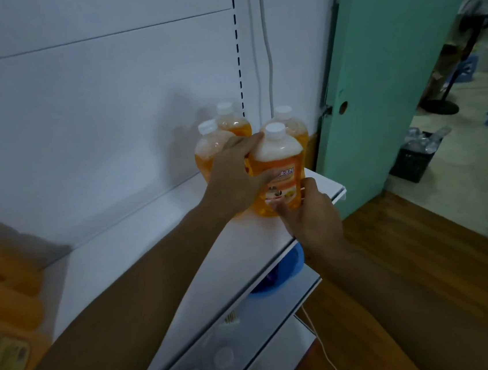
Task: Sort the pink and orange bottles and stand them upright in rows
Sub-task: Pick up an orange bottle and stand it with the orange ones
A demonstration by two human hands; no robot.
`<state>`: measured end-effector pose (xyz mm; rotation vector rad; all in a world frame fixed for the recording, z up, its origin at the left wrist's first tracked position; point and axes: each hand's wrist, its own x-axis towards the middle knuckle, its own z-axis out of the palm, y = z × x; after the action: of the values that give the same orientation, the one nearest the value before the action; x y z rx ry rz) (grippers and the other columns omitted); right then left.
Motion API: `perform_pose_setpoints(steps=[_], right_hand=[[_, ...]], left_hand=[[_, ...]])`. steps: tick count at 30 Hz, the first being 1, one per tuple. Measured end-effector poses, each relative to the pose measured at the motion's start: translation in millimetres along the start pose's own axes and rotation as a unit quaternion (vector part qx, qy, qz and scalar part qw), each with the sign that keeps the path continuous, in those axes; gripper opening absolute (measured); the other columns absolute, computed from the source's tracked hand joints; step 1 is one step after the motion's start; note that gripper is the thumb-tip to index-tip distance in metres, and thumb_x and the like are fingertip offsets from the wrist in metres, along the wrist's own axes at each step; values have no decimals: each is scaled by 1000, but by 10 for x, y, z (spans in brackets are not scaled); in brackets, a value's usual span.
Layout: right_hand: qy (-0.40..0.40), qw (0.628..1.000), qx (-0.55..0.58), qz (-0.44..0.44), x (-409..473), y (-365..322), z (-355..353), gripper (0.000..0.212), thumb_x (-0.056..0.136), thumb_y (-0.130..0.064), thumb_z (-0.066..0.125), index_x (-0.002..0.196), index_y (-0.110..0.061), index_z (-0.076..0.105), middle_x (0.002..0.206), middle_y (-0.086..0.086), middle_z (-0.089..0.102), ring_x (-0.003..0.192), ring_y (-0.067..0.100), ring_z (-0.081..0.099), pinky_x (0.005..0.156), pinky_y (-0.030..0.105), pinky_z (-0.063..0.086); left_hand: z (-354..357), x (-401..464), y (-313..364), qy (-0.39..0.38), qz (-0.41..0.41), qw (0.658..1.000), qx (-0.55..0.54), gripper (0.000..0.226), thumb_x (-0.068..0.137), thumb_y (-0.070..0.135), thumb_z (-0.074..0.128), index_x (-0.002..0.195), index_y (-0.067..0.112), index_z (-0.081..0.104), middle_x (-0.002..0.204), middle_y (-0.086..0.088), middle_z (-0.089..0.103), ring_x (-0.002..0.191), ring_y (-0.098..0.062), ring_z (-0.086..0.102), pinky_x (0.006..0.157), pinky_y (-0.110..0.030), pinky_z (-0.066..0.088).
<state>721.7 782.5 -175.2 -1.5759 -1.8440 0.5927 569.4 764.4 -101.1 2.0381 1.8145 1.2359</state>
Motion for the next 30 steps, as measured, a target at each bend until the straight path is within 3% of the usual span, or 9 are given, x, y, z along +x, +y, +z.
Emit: perform_pose_setpoints(steps=[3,12,18,23,30], right_hand=[[-8,1000,-8,-9,60,6,7,53,78,-65,62,112,-28,44,107,0,67,98,27,62,78,45,54],[-25,999,19,-18,31,33,-47,51,82,-52,66,116,-19,48,113,5,65,102,28,60,81,43,52],[-17,999,2,-42,-244,85,-128,62,84,-50,66,131,-16,44,126,6,54,116,24,49,93,39,44],[-36,996,6,-80,-525,29,-213,63,86,-48,65,135,-17,43,133,7,52,120,25,49,99,43,44],[-92,987,1,-129,-747,-27,-188,60,89,-48,60,136,-16,42,133,8,50,121,26,48,100,44,44]], left_hand=[[20,33,-9,7,-4,1000,9,71,78,32,78,139,13,48,130,-7,56,120,-19,49,100,-28,38],[50,-25,61,20,-14,1000,14,71,81,28,76,142,13,44,134,-9,54,123,-22,48,105,-37,40],[30,-165,208,13,-28,999,34,68,88,22,69,147,12,35,143,-8,49,132,-23,43,106,-28,31],[62,-323,323,22,-34,997,69,70,90,21,66,149,12,29,146,-7,46,134,-23,42,101,-20,28],[-73,-593,422,47,-23,996,72,60,90,18,65,144,10,41,141,-8,52,129,-26,48,106,-30,37]])
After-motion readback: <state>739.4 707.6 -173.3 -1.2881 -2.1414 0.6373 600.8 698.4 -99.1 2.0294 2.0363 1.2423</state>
